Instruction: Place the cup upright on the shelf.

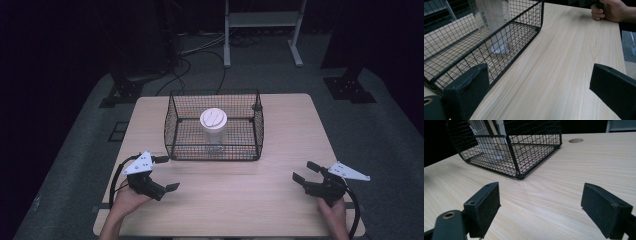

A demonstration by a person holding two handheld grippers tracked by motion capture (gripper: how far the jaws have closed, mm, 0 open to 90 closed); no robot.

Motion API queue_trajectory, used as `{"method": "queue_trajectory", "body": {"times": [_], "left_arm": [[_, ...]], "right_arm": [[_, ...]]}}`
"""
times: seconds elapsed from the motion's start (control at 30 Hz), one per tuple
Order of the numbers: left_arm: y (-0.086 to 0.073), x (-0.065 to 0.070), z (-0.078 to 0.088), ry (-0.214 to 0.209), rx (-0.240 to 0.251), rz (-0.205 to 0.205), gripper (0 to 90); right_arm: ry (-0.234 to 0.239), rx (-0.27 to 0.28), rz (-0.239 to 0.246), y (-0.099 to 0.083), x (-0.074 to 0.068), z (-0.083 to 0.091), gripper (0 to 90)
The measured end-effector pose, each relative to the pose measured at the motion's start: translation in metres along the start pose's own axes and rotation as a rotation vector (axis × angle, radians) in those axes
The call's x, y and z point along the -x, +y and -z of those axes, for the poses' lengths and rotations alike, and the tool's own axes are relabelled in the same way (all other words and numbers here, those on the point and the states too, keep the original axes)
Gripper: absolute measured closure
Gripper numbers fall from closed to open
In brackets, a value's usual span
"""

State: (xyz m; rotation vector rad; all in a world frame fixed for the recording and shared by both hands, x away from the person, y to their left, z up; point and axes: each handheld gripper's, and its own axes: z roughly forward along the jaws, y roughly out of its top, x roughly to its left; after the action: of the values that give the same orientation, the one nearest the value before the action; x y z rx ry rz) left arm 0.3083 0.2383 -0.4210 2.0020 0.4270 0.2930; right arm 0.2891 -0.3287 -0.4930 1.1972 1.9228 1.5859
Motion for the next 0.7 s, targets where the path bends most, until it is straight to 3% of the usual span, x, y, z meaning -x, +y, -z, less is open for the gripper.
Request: {"method": "queue_trajectory", "body": {"times": [0.47, 0.5, 0.7], "left_arm": [[-0.023, 0.005, 0.006, 0.028, 0.009, 0.042, 1.7], [-0.027, 0.007, 0.008, 0.038, 0.031, 0.046, 1.7], [-0.036, 0.010, 0.012, 0.075, 0.047, 0.054, 1.7]], "right_arm": [[0.001, -0.001, 0.003, 0.000, 0.000, 0.000, 14.5], [0.000, -0.002, 0.004, 0.000, 0.000, 0.000, 14.5], [0.002, -0.002, 0.004, 0.000, 0.000, 0.000, 14.5]]}}
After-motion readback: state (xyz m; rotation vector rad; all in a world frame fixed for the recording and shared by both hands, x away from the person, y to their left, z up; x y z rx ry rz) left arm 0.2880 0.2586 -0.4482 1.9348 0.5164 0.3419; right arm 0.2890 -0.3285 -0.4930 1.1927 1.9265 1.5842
